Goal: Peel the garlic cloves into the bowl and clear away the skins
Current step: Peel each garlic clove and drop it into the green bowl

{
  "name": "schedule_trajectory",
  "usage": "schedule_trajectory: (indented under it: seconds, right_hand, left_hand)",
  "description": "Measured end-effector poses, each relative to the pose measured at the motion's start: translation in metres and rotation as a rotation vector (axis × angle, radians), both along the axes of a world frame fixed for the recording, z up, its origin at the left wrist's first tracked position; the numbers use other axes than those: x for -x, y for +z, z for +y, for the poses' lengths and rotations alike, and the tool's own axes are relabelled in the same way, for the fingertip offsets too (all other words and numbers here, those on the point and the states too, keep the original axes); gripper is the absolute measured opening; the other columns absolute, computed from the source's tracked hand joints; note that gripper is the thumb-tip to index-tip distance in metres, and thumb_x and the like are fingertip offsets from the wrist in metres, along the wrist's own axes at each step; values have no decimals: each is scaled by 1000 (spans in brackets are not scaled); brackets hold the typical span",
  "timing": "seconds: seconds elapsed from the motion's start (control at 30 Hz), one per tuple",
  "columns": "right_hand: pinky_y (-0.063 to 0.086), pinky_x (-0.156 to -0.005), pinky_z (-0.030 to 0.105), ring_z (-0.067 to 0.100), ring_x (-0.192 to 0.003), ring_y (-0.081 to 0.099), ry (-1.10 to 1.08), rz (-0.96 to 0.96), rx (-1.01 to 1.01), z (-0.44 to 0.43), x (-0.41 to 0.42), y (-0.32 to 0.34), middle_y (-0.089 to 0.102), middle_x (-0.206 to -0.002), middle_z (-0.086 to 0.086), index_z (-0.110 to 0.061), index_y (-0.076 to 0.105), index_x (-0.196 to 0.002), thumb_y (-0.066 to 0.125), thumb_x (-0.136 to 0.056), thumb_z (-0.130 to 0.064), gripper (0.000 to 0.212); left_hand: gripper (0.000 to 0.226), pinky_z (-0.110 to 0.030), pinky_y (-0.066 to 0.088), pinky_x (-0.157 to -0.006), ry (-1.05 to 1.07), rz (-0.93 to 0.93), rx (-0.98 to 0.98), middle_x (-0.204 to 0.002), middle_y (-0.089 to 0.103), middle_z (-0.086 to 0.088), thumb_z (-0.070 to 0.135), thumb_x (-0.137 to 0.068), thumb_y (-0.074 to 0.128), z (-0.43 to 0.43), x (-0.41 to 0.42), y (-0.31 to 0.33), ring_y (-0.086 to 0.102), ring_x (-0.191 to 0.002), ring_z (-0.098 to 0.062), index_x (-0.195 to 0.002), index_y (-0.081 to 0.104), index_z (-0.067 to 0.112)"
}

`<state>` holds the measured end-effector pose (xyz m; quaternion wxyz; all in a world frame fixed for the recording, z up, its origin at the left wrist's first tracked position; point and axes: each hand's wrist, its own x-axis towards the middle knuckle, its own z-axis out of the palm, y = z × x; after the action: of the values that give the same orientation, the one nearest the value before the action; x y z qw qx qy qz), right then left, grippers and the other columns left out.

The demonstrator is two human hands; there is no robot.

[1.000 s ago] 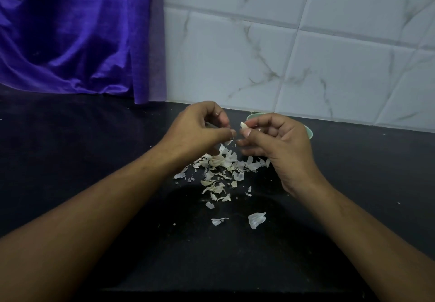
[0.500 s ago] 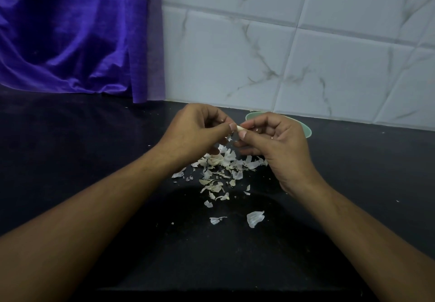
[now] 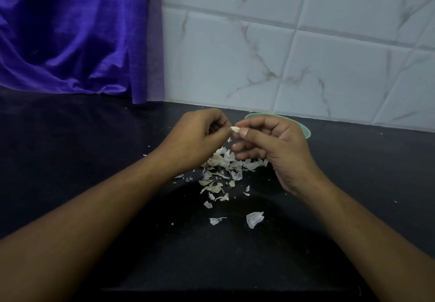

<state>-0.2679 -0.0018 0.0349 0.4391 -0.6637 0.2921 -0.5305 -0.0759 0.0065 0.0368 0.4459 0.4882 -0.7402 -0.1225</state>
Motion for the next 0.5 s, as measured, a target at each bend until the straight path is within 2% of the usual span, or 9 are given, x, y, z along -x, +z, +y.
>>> schedule_trajectory:
  seconds: [0.07, 0.13, 0.23, 0.33, 0.4, 0.5]
  right_hand:
    - [65, -66, 36, 26, -72, 75, -73, -14, 75, -1, 3, 2, 76, -88, 19, 2, 74, -105, 69, -95, 0, 11]
    - [64, -72, 35, 25, -75, 76, -217, 18, 235, -6, 10, 5, 77, -84, 13, -4, 77, -102, 72, -94, -1, 10]
    - [60, -80, 32, 23, -81, 75, -442, 78, 418, -16, 24, 9, 78, -85, 1, -15, 79, -97, 76, -91, -6, 12]
    - [59, -78, 31, 12, -78, 71, -625, 151, 448, -30, 38, 8, 75, -83, -7, -19, 77, -91, 79, -88, -12, 8]
    - [60, -83, 34, 7, -82, 71, -690, 262, 422, -40, 47, 6, 75, -83, -11, -21, 76, -88, 79, -87, -16, 6]
    - [58, -93, 39, 4, -94, 71, -715, 360, 375, -48, 54, 3, 76, -88, -16, -26, 79, -91, 75, -90, -22, 6]
  left_hand:
    - [14, -35, 56, -71, 20, -42, -5, -78, 73, 8, 29, -101, 63, -3, -2, -2, 68, -74, -9, -93, 74, 24]
    - [18, -36, 55, -73, 50, -102, -17, -79, 73, 10, 33, -102, 61, -5, -4, -3, 66, -73, -6, -94, 77, 28]
    - [15, -36, 56, -79, 90, -164, -43, -82, 73, 17, 41, -97, 68, -6, -5, -3, 64, -78, 1, -90, 79, 33]
    - [14, -38, 58, -80, 121, -161, -65, -78, 73, 17, 45, -88, 77, -6, -6, -5, 66, -78, 0, -80, 77, 33]
    - [14, -37, 58, -78, 143, -151, -79, -75, 72, 17, 47, -84, 81, -6, -6, -4, 66, -75, 1, -79, 77, 34]
    - [11, -32, 56, -73, 152, -131, -82, -68, 68, 26, 43, -84, 82, -5, -5, -3, 63, -69, 6, -79, 77, 34]
